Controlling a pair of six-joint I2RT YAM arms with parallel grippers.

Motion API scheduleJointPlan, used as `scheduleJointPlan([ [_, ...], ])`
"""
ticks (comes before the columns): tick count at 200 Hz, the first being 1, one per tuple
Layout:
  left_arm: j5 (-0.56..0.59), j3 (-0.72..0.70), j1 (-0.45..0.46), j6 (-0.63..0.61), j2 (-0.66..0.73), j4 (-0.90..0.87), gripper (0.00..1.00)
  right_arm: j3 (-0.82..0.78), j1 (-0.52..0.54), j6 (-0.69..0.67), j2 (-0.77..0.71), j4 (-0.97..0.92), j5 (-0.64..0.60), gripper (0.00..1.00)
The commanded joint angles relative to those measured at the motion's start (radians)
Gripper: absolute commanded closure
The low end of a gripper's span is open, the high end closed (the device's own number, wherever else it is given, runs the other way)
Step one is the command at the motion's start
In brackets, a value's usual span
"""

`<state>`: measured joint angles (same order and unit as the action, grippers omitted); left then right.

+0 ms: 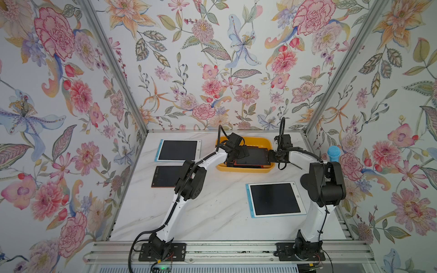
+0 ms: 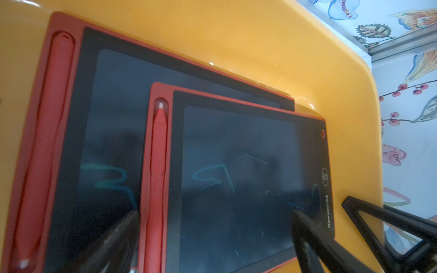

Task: Take out the writing tablet from the storage box
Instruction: Pick up the writing tablet from the storage box.

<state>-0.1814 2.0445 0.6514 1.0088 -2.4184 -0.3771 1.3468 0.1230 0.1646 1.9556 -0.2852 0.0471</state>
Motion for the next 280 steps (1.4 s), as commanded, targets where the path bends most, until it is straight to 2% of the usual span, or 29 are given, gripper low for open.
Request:
scheduleJointPlan([
  [1,-0.176,-0.022,0.073,0.064,0.108,0.149,0.00,-0.017,0.041,0.005,-0.014,0.004,0.088,1.00],
  [36,-0.217,-0.063,0.073,0.104,0.146,0.207,0.00,-0.018,0.043,0.007,-0.009,0.006,0.088,1.00],
  [66,-0.209,-0.078,0.073,0.100,0.165,0.208,0.00,-0.017,0.042,0.009,-0.009,0.006,0.088,1.00],
  [164,-0.241,-0.096,0.073,0.131,0.159,0.250,0.00,-0.025,0.040,0.011,-0.009,0.008,0.087,1.00],
  [280,-0.193,-0.178,-0.001,0.055,0.224,0.185,0.00,-0.037,0.023,0.013,-0.032,0.008,0.085,1.00],
])
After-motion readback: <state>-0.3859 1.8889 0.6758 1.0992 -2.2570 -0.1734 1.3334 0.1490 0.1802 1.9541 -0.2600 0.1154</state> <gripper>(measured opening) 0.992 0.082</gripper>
